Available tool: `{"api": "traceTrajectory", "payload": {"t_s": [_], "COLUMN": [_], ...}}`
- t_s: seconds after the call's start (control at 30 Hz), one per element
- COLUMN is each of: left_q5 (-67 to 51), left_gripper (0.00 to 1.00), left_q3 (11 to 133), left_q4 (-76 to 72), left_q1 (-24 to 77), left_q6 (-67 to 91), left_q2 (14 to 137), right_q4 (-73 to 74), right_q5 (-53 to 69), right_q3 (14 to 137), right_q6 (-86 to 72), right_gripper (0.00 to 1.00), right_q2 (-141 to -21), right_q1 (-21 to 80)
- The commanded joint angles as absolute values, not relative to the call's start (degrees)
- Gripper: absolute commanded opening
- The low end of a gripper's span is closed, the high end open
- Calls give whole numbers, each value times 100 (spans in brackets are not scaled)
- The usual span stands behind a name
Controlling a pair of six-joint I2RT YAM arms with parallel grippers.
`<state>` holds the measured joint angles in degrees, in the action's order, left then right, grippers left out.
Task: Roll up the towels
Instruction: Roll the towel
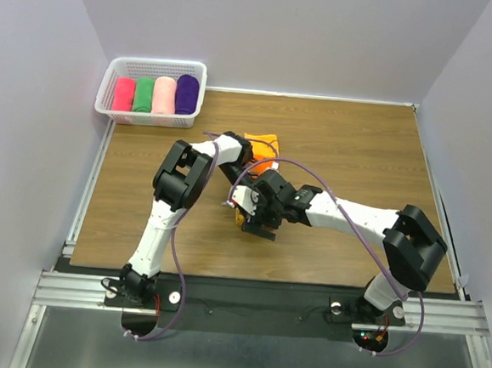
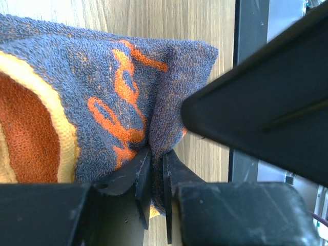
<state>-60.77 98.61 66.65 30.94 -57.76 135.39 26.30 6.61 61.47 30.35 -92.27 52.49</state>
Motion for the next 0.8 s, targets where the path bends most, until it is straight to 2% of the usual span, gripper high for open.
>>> {"api": "traceTrajectory", "payload": {"t_s": [0.0,0.2,0.3,0.4,0.57,0.73,0.77], "left_q5": [-5300,-5291,-5335,-5335,-5326,-5274,-5247], "left_gripper": [23,24,26,27,36,51,52], "left_q3": [9984,10028,10011,9976,9888,9712,9686], "left_q4": [6390,6390,6390,6381,6381,6390,6390], "left_q1": [3032,3006,3006,2997,2971,2769,2725], "left_q6": [-5933,-5950,-5950,-5976,-6029,-6012,-5986], "left_q2": [13808,13799,13773,13720,13474,12912,12702], "right_q4": [1978,1907,1890,1890,1916,2214,2380], "right_q5": [580,545,693,799,1229,2029,2117], "right_q3": [6179,6108,6030,5916,5801,5880,5932], "right_q6": [3076,3129,3190,3217,3138,3190,3217], "right_gripper": [88,74,60,56,30,1,1], "right_q2": [-9307,-9694,-9765,-9852,-9861,-9765,-9756], "right_q1": [5238,5238,5230,5221,5080,4861,4834]}}
